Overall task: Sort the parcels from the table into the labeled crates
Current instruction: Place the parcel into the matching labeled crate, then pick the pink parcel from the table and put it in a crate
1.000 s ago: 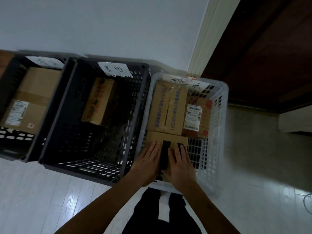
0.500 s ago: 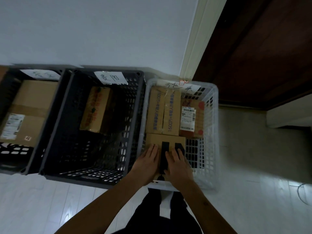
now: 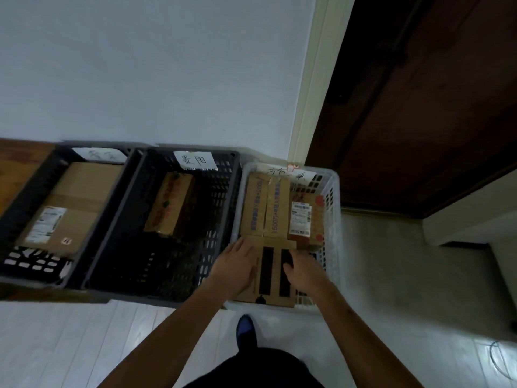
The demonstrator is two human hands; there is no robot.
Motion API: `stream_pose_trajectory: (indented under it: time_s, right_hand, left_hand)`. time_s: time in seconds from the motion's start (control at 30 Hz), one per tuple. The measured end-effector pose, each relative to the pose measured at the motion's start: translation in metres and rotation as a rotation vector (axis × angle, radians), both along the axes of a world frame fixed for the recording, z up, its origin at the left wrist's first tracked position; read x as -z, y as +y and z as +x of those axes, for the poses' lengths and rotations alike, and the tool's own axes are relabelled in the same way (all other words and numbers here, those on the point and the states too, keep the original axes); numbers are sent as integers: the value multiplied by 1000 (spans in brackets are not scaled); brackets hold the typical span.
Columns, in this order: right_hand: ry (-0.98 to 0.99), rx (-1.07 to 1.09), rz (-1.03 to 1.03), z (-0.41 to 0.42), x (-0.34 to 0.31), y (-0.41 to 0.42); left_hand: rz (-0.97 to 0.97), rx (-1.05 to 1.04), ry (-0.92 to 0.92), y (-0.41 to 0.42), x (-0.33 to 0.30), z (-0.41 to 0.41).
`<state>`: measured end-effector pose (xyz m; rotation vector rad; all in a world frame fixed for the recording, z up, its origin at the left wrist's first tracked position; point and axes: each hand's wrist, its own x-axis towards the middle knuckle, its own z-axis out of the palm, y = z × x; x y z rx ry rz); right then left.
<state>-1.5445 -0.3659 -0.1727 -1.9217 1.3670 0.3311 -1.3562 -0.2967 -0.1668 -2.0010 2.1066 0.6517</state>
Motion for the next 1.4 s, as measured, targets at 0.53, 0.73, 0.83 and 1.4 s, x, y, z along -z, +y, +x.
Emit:
stream_pose_trajectory:
  time_s: [0.53, 0.73, 0.83, 1.4]
  right_hand:
    - [-59, -418, -475, 6, -235, -17]
    - [-111, -556, -710, 89, -350, 37]
    - [-165, -627, -794, 150, -395, 80]
    - [-549, -977, -872, 542, -482, 360]
  left_hand:
    - [-354, -377, -143, 47, -240, -8]
    - [-459, -522, -196, 109, -338, 48]
    - [-529, -612, -241, 152, -378, 90]
    - [-585, -1116, -443, 486, -487, 408]
